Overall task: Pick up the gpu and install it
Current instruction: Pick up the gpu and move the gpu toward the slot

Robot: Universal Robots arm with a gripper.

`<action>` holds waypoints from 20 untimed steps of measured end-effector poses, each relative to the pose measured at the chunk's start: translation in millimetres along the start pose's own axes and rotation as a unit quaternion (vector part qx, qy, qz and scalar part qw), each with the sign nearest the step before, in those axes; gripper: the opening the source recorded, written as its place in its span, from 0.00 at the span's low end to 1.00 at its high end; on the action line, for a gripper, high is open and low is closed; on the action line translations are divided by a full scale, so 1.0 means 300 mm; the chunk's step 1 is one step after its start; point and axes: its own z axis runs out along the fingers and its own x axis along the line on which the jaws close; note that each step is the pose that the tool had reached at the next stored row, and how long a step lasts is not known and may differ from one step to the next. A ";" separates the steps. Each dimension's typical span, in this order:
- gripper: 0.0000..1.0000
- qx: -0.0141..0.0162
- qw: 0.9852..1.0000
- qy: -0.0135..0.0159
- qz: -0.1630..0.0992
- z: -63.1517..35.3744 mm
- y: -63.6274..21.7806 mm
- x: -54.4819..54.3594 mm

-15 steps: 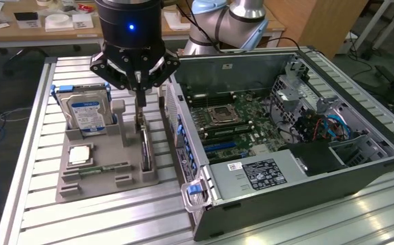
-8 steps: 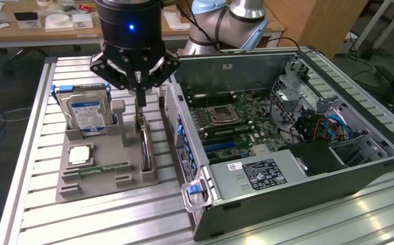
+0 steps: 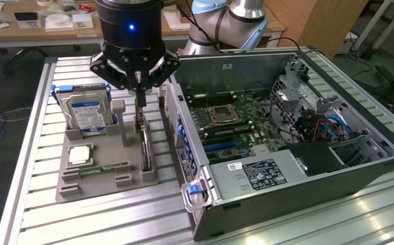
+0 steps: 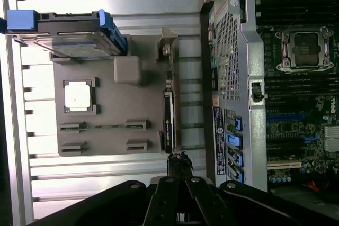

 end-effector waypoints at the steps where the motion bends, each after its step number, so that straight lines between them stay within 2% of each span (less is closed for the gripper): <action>1: 0.17 0.000 1.000 0.000 0.000 0.000 0.000 0.000; 3: 0.17 0.000 1.000 0.000 0.000 0.000 0.000 0.000; 5: 0.29 0.000 1.000 0.000 0.000 0.000 0.000 0.000; 6: 0.29 0.000 1.000 0.000 0.000 0.000 0.000 0.000; 7: 0.36 0.000 1.000 0.000 0.000 0.000 0.000 0.000; 13: 0.37 0.000 1.000 0.000 0.000 0.000 0.000 0.000; 14: 0.43 0.000 1.000 0.000 0.000 0.000 0.000 0.000; 20: 0.43 -0.001 1.000 0.000 0.000 0.012 -0.001 0.000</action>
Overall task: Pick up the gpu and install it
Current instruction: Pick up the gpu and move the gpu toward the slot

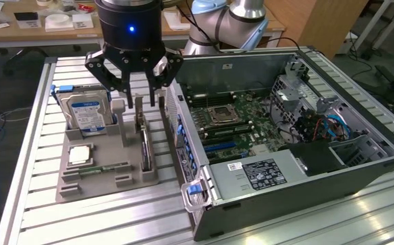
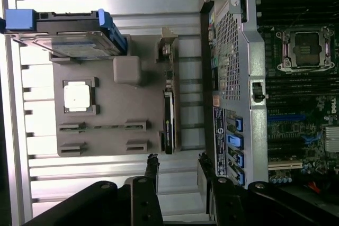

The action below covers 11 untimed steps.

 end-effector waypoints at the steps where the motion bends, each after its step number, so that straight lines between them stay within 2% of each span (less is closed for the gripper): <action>1: 0.43 0.000 1.000 0.000 0.000 0.005 0.000 0.000; 11: 0.43 0.000 1.000 0.001 0.000 0.063 -0.003 0.001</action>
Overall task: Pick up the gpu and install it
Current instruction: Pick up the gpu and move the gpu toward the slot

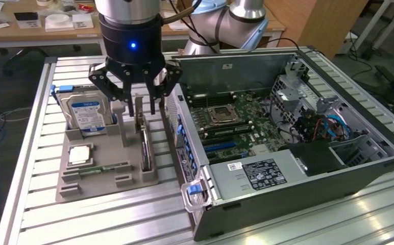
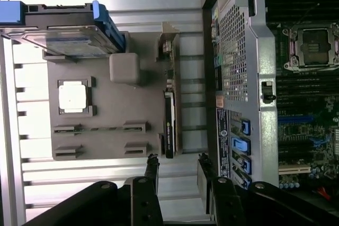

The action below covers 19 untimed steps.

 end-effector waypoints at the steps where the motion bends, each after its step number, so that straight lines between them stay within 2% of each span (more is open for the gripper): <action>1: 0.43 0.000 1.000 0.000 0.000 0.004 0.000 0.000; 11: 0.43 0.000 1.000 0.000 0.000 0.013 -0.001 0.000; 19: 0.43 0.000 1.000 0.000 0.000 0.039 -0.002 0.001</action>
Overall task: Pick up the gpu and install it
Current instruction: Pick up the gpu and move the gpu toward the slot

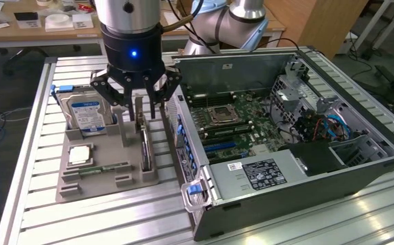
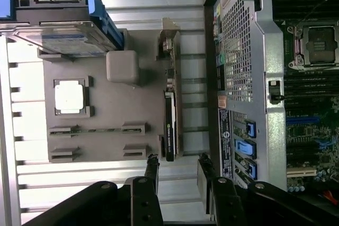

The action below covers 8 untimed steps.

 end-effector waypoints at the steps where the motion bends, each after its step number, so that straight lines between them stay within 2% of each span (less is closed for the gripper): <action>1: 0.43 0.000 1.000 0.000 0.000 0.003 0.000 0.000; 8: 0.43 0.000 1.000 0.000 0.000 0.025 -0.001 0.001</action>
